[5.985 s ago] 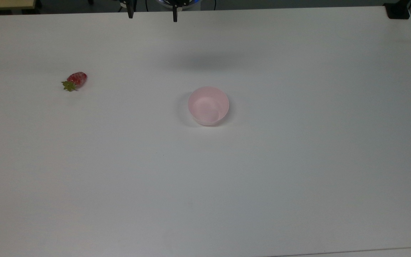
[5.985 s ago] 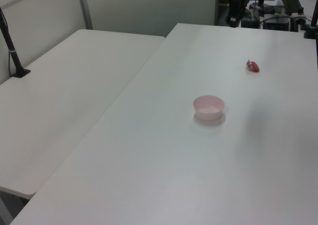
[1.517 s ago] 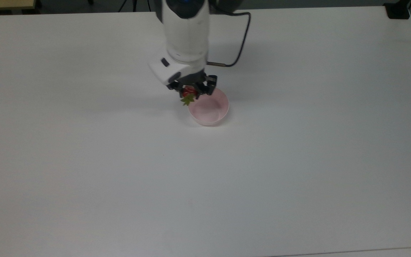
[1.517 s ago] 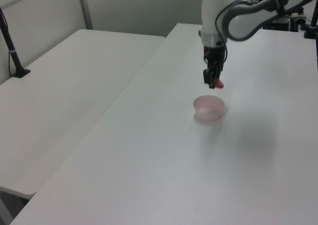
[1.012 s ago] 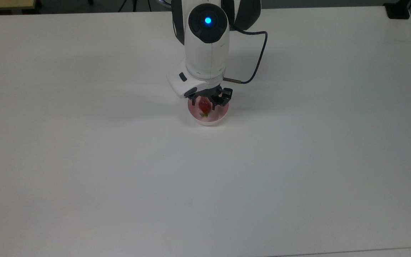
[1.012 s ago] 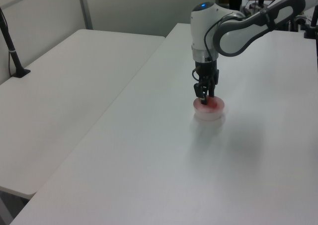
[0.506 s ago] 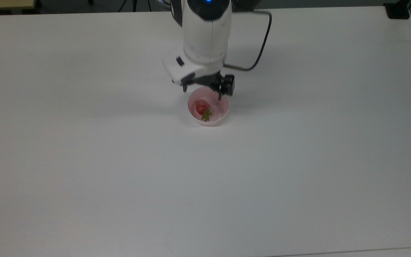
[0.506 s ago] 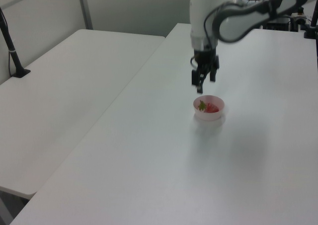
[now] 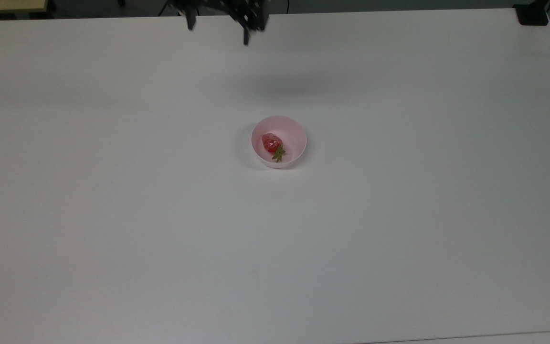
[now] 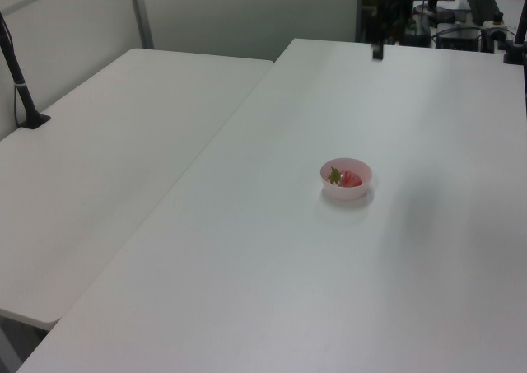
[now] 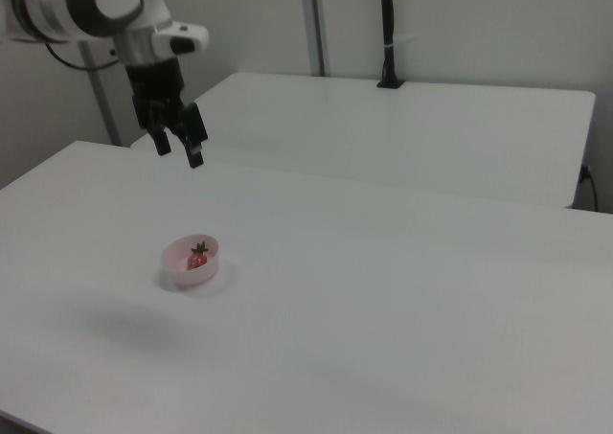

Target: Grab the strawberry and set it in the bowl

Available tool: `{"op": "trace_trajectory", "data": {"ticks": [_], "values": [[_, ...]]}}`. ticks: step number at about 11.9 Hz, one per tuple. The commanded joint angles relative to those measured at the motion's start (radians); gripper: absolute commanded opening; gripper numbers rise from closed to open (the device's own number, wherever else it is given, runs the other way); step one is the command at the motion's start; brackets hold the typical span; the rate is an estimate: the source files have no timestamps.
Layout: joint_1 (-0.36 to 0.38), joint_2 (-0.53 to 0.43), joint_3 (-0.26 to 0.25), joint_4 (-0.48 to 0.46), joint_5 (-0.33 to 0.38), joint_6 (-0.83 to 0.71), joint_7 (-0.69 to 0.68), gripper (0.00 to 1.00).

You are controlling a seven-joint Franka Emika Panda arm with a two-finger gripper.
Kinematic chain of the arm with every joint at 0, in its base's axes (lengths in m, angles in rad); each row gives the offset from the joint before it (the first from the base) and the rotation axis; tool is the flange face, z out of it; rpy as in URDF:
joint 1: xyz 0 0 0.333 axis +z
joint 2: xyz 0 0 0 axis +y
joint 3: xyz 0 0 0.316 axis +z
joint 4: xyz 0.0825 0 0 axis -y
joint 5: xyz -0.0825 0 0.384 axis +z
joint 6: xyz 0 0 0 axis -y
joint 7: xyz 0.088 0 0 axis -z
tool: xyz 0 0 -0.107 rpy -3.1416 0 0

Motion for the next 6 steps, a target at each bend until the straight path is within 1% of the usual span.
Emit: {"op": "trace_trajectory", "data": {"ticks": [1,3,4,6], "values": [[0.026,-0.080,-0.051,-0.041,-0.002,-0.015,-0.034,1.00],[0.011,-0.080,-0.055,-0.044,-0.005,0.027,-0.148,1.00],[0.011,-0.080,-0.078,-0.043,-0.005,0.051,-0.202,1.00],[0.008,-0.080,-0.089,-0.040,-0.002,0.068,-0.227,1.00]]}}
